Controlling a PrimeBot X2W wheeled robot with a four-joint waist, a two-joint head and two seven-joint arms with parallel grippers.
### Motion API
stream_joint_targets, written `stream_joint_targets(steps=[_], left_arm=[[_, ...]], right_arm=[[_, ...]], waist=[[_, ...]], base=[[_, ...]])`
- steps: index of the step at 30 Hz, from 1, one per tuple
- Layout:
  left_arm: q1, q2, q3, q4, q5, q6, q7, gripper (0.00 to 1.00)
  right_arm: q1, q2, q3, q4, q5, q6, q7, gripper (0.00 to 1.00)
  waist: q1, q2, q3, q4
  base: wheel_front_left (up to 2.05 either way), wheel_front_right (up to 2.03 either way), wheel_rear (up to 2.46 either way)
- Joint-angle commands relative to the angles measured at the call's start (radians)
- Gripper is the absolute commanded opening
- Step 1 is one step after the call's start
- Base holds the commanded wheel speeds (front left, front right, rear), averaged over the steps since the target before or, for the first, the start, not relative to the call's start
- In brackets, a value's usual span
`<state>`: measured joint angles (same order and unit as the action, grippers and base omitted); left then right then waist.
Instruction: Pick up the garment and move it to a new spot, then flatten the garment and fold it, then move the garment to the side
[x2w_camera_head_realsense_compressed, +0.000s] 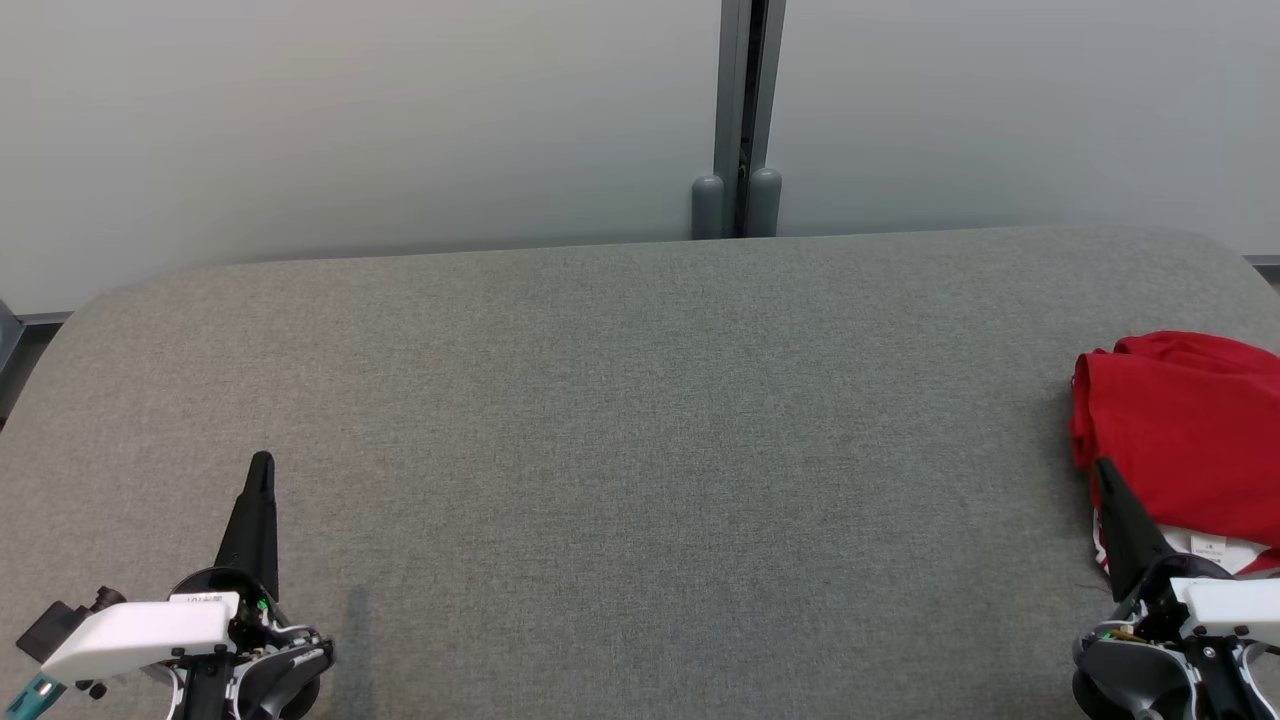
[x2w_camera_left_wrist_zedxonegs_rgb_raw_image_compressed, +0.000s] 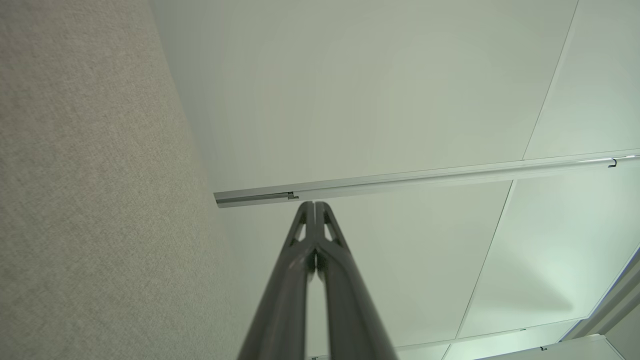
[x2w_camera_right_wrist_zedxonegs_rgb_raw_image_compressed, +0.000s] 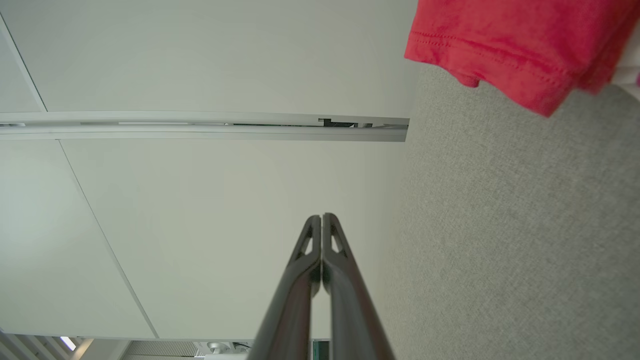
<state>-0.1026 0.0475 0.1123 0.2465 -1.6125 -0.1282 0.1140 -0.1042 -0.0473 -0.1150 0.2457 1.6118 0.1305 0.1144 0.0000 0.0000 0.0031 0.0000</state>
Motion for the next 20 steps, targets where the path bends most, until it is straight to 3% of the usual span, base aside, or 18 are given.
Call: stream_joint_targets(steps=[1, 20], left_arm=[[-0.014, 0.005, 0.004, -0.003, -0.001, -0.005, 0.003, 0.00], [-0.014, 0.005, 0.004, -0.003, -0.001, -0.005, 0.003, 0.00]], right_arm=[[-0.009, -0.005, -0.001, -0.003, 0.002, 0.000, 0.003, 0.00], [-0.009, -0.005, -0.001, -0.003, 0.002, 0.000, 0.003, 0.00]], waist=[[0.0000, 0.0000, 0.000, 0.000], [0.0000, 0.0000, 0.000, 0.000]], base=[[0.00, 0.00, 0.00], [0.00, 0.00, 0.00]])
